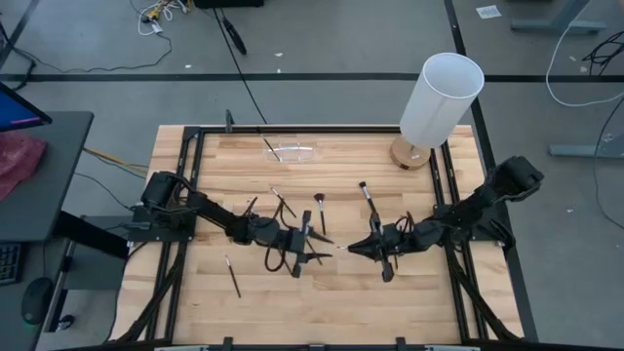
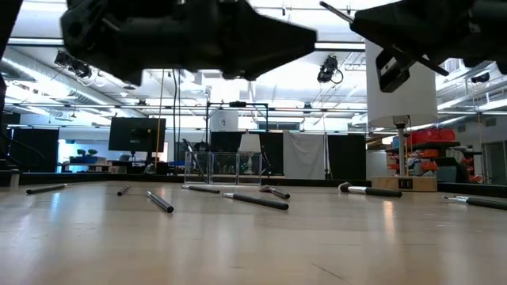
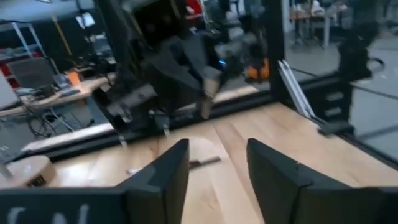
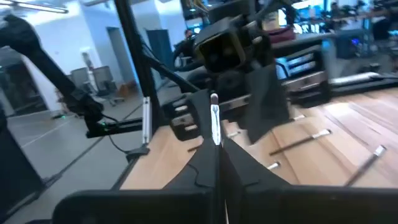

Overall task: Put items in baskets/containers
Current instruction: Put the black eyeshadow brush into the transparent organizer

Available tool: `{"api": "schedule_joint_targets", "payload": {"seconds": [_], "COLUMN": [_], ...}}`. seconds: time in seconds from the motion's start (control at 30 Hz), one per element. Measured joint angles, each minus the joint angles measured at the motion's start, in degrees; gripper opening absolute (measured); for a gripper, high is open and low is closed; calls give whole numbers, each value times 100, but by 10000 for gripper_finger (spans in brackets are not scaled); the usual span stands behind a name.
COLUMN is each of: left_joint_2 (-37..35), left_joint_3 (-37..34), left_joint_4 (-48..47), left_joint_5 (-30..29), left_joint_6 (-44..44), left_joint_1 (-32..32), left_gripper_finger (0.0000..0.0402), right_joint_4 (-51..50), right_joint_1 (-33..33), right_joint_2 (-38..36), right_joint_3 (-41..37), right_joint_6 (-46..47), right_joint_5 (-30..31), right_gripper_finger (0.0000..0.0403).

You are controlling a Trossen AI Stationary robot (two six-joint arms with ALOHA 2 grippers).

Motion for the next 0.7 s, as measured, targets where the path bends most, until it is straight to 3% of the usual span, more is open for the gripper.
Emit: {"api": "schedule_joint_targets", "payload": {"seconds": [0.13, 0.27, 0.7], "left_joint_2": [0, 0, 4], "left_joint_3": [221, 343, 494], "left_joint_4": [10, 7, -30], "left_joint_5": [82, 358, 571], "left_joint_6": [-96, 56, 246], "left_joint_1": [112, 130, 152], "left_gripper_finger": [204, 213, 136], "right_joint_4": [73, 116, 102], "right_joint_1": [-62, -61, -60], "right_joint_2": [55, 55, 55], "right_joint_3": [42, 42, 42], "right_joint_6": [-76, -146, -205], "right_joint_5": [-125, -128, -123], "right_gripper_finger": [5, 5, 6]}}
